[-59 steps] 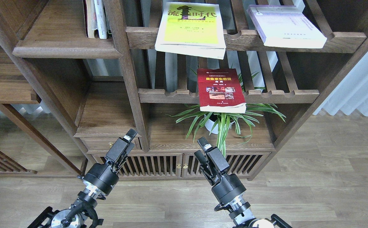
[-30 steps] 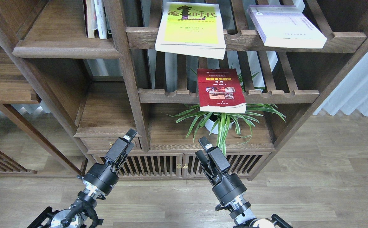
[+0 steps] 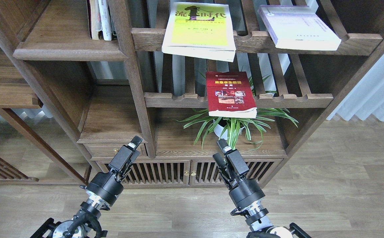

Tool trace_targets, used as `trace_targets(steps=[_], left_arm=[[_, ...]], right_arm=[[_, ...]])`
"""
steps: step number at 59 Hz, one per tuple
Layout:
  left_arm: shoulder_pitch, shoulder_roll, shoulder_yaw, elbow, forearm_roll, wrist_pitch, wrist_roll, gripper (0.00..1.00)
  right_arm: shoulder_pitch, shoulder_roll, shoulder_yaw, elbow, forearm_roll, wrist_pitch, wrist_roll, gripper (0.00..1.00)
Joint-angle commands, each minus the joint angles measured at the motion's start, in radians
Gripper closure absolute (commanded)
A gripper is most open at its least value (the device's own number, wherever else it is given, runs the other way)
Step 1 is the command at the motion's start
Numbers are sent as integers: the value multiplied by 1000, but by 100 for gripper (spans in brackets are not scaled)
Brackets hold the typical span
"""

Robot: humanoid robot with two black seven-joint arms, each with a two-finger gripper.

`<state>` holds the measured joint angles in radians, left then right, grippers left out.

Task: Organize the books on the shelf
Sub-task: 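Raise the right gripper up toward the white book on the top shelf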

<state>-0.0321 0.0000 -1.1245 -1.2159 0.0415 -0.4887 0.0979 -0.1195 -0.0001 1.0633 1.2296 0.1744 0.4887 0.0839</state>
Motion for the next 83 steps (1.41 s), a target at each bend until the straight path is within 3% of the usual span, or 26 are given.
trace_targets(steps=[1,34,46,63,83], left_arm=[[0,0,0,-1,0,0,0,0],[-2,0,0,1,0,0,-1,0],[-3,0,0,3,0,0,-1,0],[-5,0,0,7,0,0,-1,0],[-18,0,0,15,0,0,-1,0]], right_arm=[[4,0,20,1,1,0,-1,1],[26,-24,103,168,70,0,-6,2],[29,-38,126,267,70,-107,-6,2],[55,-98,196,294,71,-197,-6,2],[80,-181,238,344,129,-229,-6,3]])
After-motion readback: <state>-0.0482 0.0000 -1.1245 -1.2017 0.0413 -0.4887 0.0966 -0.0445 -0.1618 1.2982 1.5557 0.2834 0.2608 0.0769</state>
